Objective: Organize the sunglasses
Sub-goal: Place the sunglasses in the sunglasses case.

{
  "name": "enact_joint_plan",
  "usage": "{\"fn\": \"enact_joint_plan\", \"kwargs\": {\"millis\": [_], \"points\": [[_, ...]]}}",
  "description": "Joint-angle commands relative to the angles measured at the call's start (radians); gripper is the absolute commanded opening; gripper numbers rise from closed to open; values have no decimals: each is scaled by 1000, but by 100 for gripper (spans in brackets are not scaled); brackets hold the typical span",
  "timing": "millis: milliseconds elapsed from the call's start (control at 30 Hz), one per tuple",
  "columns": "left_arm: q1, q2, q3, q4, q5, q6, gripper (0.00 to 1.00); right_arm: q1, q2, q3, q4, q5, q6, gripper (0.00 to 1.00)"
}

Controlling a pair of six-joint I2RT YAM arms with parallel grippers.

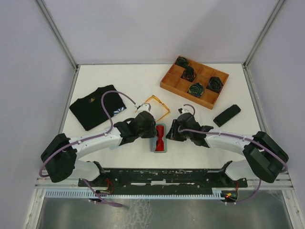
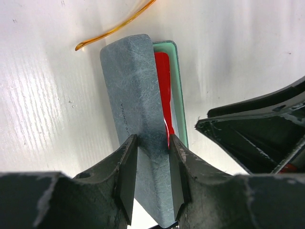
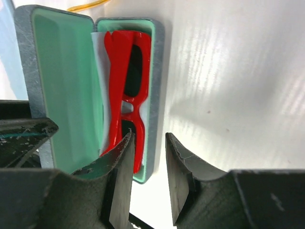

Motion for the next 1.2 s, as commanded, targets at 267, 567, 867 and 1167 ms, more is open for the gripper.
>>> {"fn": "enact_joint_plan", "kwargs": {"millis": [267, 567, 867, 1167], "points": [[23, -102, 31, 61, 66, 94, 46, 3, -90, 27, -147, 104, -91, 36], [49, -108, -47, 122, 104, 63, 41, 2, -33, 34, -88, 44, -82, 30], [51, -74, -61, 127, 101, 72, 37, 2, 13, 53, -74, 21, -77, 30], [51, -41, -71, 147, 117, 79, 32, 2, 50, 62, -36, -8, -64, 30]]}}
